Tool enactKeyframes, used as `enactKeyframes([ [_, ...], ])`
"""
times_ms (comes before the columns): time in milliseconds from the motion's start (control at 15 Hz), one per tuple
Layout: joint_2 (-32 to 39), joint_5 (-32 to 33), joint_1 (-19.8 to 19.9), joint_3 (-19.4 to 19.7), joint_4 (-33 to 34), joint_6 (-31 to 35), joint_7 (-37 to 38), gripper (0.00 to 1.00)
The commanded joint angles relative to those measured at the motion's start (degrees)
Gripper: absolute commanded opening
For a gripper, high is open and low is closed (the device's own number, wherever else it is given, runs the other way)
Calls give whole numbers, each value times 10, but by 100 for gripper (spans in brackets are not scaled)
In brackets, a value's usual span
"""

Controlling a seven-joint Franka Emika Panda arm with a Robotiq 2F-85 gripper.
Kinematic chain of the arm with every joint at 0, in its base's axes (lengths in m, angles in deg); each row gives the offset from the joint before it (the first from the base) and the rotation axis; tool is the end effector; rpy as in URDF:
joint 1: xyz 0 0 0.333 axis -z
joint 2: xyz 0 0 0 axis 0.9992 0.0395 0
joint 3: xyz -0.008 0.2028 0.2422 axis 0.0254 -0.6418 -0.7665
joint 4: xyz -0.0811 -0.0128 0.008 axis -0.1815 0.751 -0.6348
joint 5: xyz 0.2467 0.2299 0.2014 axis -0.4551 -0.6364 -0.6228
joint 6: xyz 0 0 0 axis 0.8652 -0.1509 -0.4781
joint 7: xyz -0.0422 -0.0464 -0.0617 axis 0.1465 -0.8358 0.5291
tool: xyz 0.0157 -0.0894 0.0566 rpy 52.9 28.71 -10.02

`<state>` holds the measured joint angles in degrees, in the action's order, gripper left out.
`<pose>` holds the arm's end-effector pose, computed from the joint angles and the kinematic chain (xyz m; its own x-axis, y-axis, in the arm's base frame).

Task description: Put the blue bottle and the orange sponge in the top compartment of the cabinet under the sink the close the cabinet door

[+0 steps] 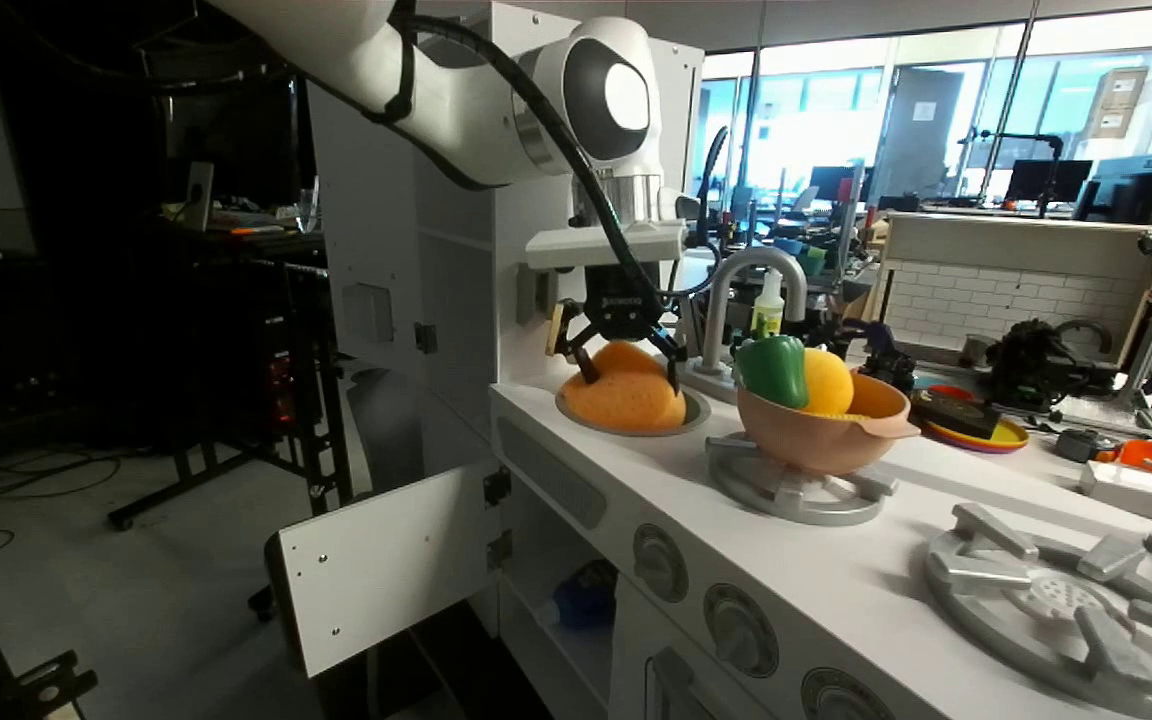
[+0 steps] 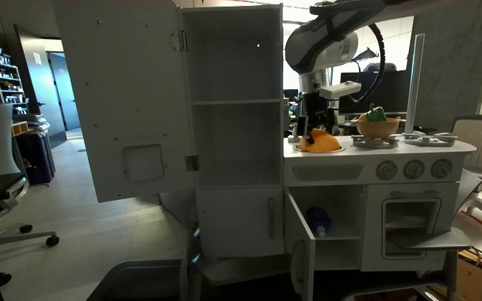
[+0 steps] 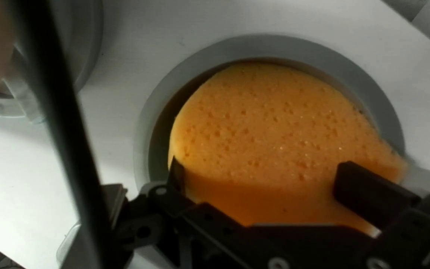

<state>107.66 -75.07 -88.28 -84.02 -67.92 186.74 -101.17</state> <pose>0.8001 0.0080 0.2378 0.9581 0.2774 -0.0718 0.2856 -0.9446 0.1617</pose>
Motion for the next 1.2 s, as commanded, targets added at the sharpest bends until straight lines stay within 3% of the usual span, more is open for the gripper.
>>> enactKeyframes([
  [0,39,-6,-7,-6,43,-12,-6,100],
  [200,45,-6,-8,-7,53,-11,-8,100],
  [333,50,-6,-8,-7,58,-7,-9,74],
  [400,50,-6,-10,-6,60,-9,-8,66],
  [1000,60,-5,-10,-6,73,-10,-13,5],
  [1133,47,-4,-7,-7,68,-19,-29,0],
])
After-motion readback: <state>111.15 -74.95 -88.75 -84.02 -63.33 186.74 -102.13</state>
